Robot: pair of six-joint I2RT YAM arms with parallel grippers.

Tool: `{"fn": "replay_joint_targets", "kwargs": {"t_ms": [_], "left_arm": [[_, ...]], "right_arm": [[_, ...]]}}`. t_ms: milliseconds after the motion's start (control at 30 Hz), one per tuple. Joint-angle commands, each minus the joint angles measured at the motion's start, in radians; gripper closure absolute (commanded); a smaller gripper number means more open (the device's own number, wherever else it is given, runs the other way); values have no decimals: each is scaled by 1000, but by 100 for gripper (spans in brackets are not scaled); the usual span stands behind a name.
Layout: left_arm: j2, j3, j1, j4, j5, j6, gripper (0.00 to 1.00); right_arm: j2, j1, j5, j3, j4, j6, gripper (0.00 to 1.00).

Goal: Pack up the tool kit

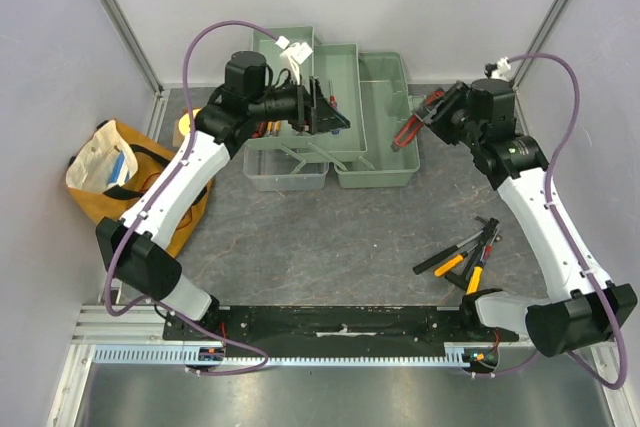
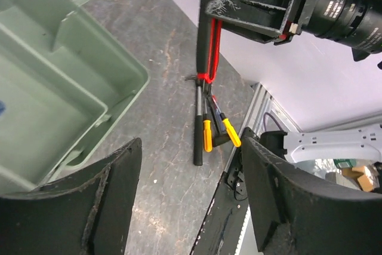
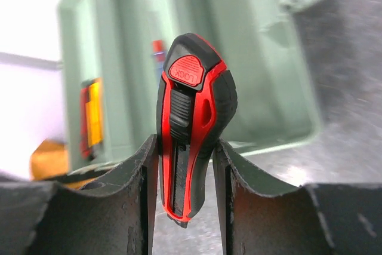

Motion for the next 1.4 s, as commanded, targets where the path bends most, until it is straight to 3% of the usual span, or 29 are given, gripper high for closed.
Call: {"fn": "replay_joint_targets", "kwargs": {"t_ms": [0,200,433,533,567,600,633,667,700,833,933,1133,1367], "left_arm": [[32,31,-50,98,8,31,25],[79,74,-77,96,-18,22,23],[101,83,-83,102,40,-1,28],[107,80,-86,122,82,-18,48],[107,82,-83,124,83,-19,58],[108,82,-83,124,85,-21,76],[108,85,-83,122,80,-22,87],[107,86,-85,116,74,-21,96],[107,90,-83,109,61,-18,98],[90,103,-74,32,-50,16,98],[76,103,-30,-29,-168,11,98],[72,93,130,-82,-249,-41,98],[191,178,193,-143,-280,-111,98]], "right_arm": [[-22,94,-135,67,225,-28,99],[15,212,-204,62,401,16,99],[47,267,-196,73,443,30,99],[66,280,-204,74,455,34,99],[69,283,-205,76,457,38,99],[73,286,-205,77,458,36,98],[78,287,-202,82,457,36,97],[83,286,-201,83,455,36,94],[84,286,-193,87,448,31,88],[89,286,-101,109,357,-10,34],[74,284,26,114,282,-39,11],[61,267,106,111,193,-53,6],[69,257,109,68,153,-22,8]]}}
